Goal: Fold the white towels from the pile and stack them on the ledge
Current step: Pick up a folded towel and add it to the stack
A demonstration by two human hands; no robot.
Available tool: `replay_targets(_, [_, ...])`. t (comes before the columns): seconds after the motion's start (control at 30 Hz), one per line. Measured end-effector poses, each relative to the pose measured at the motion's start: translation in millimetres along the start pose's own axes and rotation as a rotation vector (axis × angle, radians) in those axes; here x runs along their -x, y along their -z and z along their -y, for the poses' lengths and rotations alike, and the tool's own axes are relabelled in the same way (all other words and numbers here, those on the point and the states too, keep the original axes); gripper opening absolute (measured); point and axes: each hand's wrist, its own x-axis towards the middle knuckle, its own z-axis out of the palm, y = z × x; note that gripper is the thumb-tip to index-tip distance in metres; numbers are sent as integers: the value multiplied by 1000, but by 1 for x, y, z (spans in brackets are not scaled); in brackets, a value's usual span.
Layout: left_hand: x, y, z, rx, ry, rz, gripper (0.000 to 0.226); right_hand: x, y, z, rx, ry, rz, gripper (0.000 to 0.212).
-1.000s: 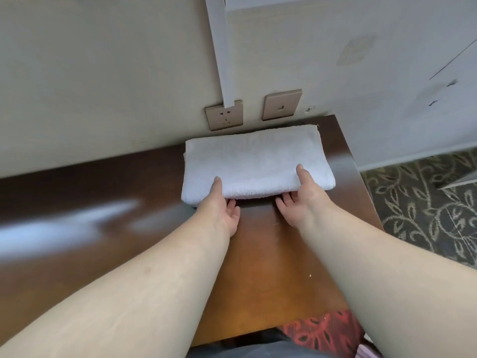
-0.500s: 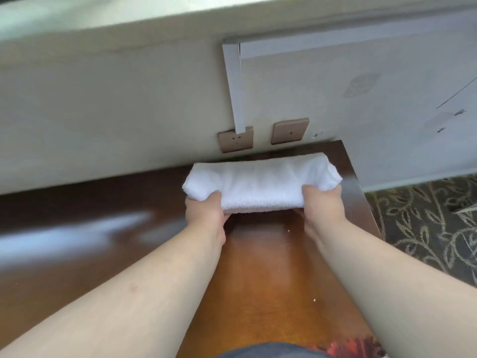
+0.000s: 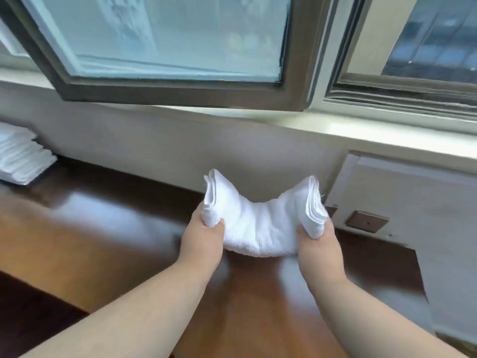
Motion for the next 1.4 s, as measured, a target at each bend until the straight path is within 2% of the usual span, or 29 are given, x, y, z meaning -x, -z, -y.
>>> replay_targets(0.07, [4, 35, -6, -20, -45, 4, 51, 16, -27, 24, 41, 98, 102, 45])
replay_targets(0.17, [8, 84, -9, -57, -108, -20, 64, 47, -65, 64, 22, 131, 304, 53])
replay_targets(0.27, [8, 131, -6, -68, -151, -58, 63, 78, -102, 92, 70, 189, 393, 57])
replay_targets(0.37, [2, 181, 2, -70, -165, -98, 61, 110, -144, 109, 69, 239, 441, 55])
replay_targets(0.6, [-11, 328, 26, -72, -229, -117, 57, 202, -266, 143, -22, 295, 444, 31])
replay_targets(0.9, [-56, 505, 51, -55, -309, -212, 52, 290, -422, 186, -135, 312, 503, 33])
replay_targets(1.1, [-112, 578, 53, -37, -300, -211, 51, 291, -507, 221, -134, 307, 573, 28])
replay_targets(1.2, [-163, 608, 53, -9, -271, -185, 50, 272, -559, 238, -136, 305, 587, 27])
replay_targets(1.4, [-269, 664, 36, -31, -249, -250, 51, 226, -672, 283, -160, 339, 660, 22])
